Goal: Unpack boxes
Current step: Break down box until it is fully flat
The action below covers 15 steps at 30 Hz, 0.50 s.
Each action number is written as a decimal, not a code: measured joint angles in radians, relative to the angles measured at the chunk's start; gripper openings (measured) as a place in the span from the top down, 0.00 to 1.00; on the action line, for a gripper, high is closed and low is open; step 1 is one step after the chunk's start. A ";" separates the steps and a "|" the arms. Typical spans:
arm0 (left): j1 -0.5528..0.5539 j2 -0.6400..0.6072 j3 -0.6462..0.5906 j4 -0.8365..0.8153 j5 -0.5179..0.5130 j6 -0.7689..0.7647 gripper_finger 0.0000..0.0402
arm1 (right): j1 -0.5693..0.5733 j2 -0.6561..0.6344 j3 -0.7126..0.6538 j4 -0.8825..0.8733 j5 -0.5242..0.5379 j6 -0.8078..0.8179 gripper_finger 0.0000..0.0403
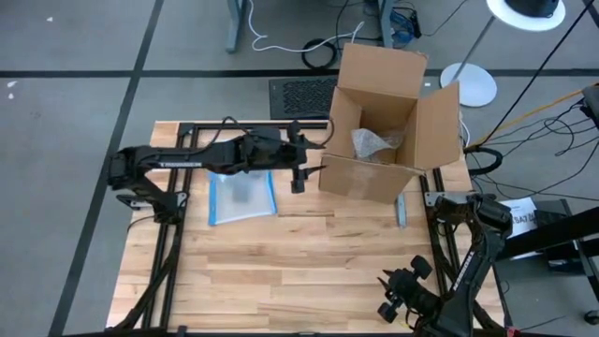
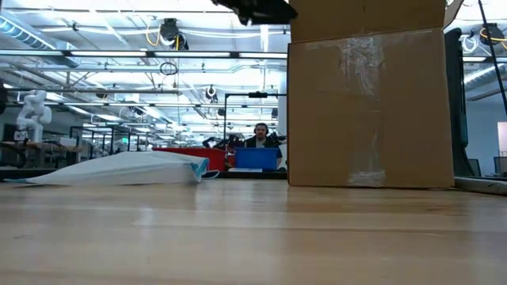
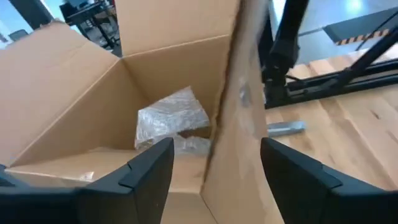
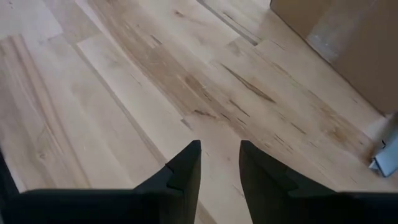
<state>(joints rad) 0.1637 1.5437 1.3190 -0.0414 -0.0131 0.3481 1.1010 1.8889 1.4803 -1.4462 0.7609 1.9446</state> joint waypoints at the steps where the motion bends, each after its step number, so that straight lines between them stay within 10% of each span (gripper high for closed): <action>1: 0.007 0.013 0.000 0.015 0.001 0.000 0.40 | -0.001 0.000 0.000 -0.001 0.000 -0.001 0.75; 9: 0.026 0.073 0.022 0.162 0.127 0.057 0.52 | -0.001 0.000 0.000 0.001 -0.001 0.015 0.75; 15: 0.027 0.091 0.049 0.123 0.180 0.061 0.90 | -0.001 0.000 0.000 0.000 -0.002 0.019 0.75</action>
<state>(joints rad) 0.1902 1.6344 1.3682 0.0818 0.1665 0.4095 1.1004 1.8889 1.4803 -1.4460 0.7585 1.9633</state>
